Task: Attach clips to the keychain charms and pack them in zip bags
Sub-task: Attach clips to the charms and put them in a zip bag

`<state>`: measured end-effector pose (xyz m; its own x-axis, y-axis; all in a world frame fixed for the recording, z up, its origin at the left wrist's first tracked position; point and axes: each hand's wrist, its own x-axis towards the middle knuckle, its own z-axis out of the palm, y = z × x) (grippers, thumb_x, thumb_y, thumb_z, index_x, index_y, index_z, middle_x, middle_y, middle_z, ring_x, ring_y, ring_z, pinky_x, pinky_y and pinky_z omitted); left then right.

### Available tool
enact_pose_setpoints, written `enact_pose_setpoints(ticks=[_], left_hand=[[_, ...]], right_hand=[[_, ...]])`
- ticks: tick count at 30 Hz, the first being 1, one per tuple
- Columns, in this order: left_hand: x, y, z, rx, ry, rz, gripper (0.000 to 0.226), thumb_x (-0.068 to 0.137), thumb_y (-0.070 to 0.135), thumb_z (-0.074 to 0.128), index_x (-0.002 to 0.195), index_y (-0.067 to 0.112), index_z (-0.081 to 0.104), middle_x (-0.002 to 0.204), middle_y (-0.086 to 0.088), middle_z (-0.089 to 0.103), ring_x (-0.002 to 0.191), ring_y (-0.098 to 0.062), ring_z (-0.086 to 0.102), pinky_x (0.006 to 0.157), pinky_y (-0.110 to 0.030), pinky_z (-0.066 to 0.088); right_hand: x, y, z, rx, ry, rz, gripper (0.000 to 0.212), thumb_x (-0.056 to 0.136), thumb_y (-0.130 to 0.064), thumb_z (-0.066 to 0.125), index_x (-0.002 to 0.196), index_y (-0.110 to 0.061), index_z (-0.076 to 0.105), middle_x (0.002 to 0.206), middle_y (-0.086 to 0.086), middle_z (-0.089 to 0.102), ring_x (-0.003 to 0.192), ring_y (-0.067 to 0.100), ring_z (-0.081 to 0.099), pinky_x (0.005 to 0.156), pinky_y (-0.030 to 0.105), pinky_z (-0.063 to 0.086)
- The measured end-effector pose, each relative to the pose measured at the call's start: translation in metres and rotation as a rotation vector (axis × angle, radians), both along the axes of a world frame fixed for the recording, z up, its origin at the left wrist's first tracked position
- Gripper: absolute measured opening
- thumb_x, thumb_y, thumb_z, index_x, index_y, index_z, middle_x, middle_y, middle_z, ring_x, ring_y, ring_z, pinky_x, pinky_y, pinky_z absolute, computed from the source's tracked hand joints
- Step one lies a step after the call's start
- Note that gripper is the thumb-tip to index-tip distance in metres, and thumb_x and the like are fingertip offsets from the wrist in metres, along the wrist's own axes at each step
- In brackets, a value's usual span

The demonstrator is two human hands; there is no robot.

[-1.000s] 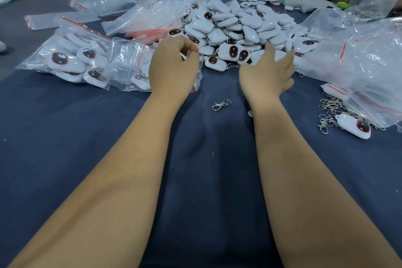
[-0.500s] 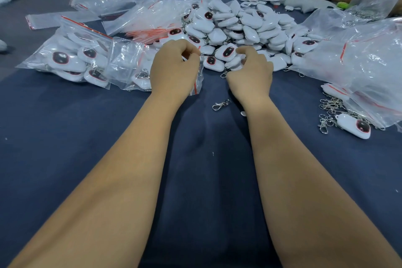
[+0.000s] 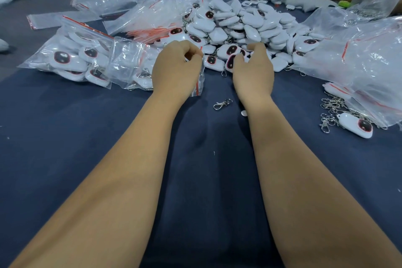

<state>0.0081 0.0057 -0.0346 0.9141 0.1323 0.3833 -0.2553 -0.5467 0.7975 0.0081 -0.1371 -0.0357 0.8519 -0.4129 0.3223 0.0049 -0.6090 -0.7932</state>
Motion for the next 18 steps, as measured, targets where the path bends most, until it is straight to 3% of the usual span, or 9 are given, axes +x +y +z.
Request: enact_pose_setpoints(ticks=[2, 3, 5, 7, 11, 14, 18], left_hand=[[0.000, 0.000, 0.000, 0.004, 0.003, -0.002, 0.023, 0.084, 0.018, 0.048, 0.083, 0.034, 0.065, 0.093, 0.008, 0.063, 0.072, -0.012, 0.052, 0.064, -0.026, 0.037], [0.000, 0.000, 0.000, 0.007, 0.005, -0.002, 0.022, 0.084, 0.019, 0.048, 0.083, 0.034, 0.065, 0.095, 0.007, 0.063, 0.074, -0.013, 0.053, 0.065, -0.027, 0.037], [0.000, 0.000, 0.000, 0.024, 0.008, 0.010, 0.022, 0.085, 0.019, 0.048, 0.084, 0.034, 0.065, 0.099, 0.008, 0.062, 0.080, -0.013, 0.054, 0.069, -0.026, 0.037], [0.001, -0.001, -0.001, 0.050, 0.005, 0.021, 0.023, 0.087, 0.019, 0.049, 0.086, 0.035, 0.067, 0.103, 0.010, 0.060, 0.087, -0.011, 0.053, 0.072, -0.025, 0.035], [0.002, 0.000, -0.001, 0.076, -0.014, 0.022, 0.026, 0.089, 0.022, 0.050, 0.098, 0.028, 0.074, 0.109, 0.005, 0.062, 0.094, -0.013, 0.054, 0.075, -0.024, 0.034], [0.003, 0.000, -0.002, 0.101, -0.008, 0.029, 0.026, 0.089, 0.025, 0.051, 0.102, 0.027, 0.073, 0.108, 0.006, 0.061, 0.094, -0.013, 0.053, 0.076, -0.025, 0.034], [0.002, 0.000, -0.002, 0.126, 0.000, 0.023, 0.023, 0.089, 0.029, 0.052, 0.101, 0.028, 0.072, 0.103, 0.009, 0.057, 0.090, -0.012, 0.051, 0.074, -0.025, 0.033]], right_hand=[[0.001, 0.003, 0.003, 0.253, -0.064, 0.053, 0.026, 0.098, -0.023, 0.049, 0.121, -0.017, 0.058, 0.083, -0.023, 0.049, 0.072, -0.008, 0.054, 0.059, 0.008, 0.036], [0.001, 0.004, 0.005, 0.386, -0.071, 0.098, 0.024, 0.098, -0.022, 0.050, 0.118, -0.016, 0.061, 0.092, -0.018, 0.057, 0.074, -0.006, 0.055, 0.056, 0.006, 0.037], [0.002, 0.008, 0.008, 0.608, -0.064, 0.215, 0.020, 0.098, -0.017, 0.053, 0.113, -0.011, 0.065, 0.103, 0.001, 0.066, 0.076, 0.007, 0.059, 0.056, 0.013, 0.044], [0.002, 0.012, 0.009, 0.739, -0.039, 0.327, 0.020, 0.097, -0.009, 0.056, 0.115, -0.007, 0.064, 0.099, 0.009, 0.068, 0.072, 0.013, 0.063, 0.056, 0.020, 0.048], [-0.002, 0.018, 0.008, 0.799, 0.050, 0.500, 0.030, 0.093, 0.006, 0.052, 0.122, 0.004, 0.060, 0.093, 0.010, 0.069, 0.078, 0.015, 0.067, 0.070, 0.024, 0.059], [-0.005, 0.021, 0.005, 0.733, 0.115, 0.564, 0.027, 0.090, 0.011, 0.051, 0.115, 0.006, 0.062, 0.091, 0.012, 0.068, 0.079, 0.017, 0.068, 0.082, 0.034, 0.060], [-0.005, 0.023, 0.003, 0.712, 0.123, 0.583, 0.027, 0.086, 0.013, 0.057, 0.108, -0.003, 0.060, 0.099, 0.017, 0.068, 0.081, 0.021, 0.067, 0.082, 0.038, 0.060]])
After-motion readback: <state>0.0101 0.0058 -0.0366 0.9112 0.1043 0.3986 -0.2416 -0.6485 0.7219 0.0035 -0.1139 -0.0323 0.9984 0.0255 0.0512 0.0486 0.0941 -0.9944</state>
